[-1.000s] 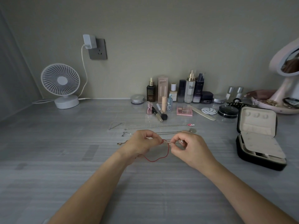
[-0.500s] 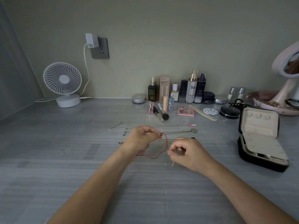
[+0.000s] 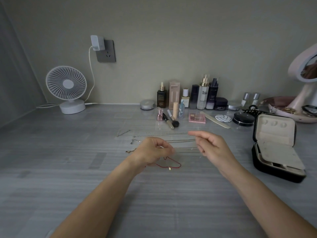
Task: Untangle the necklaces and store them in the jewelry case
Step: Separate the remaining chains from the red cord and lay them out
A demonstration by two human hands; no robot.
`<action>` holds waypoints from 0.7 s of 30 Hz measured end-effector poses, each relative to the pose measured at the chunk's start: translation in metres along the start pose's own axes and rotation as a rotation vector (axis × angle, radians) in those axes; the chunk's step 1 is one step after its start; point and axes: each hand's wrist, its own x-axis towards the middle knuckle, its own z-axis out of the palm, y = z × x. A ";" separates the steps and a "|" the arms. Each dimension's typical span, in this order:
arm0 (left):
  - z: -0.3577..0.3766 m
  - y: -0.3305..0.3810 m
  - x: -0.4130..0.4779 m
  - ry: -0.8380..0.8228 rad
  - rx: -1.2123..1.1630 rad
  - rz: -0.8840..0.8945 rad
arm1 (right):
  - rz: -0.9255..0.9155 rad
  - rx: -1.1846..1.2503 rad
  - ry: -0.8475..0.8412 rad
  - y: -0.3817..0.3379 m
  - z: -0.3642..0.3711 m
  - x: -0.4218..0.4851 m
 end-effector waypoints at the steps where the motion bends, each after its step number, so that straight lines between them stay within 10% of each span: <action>1: -0.001 -0.001 0.001 0.025 0.026 -0.004 | 0.009 0.030 -0.006 -0.004 -0.003 0.000; 7: -0.008 -0.001 0.003 0.141 0.212 0.027 | 0.118 0.139 -0.067 -0.025 -0.016 0.002; 21: -0.045 0.004 -0.006 -0.272 0.600 -0.138 | 0.012 -0.263 -0.151 -0.091 -0.028 0.013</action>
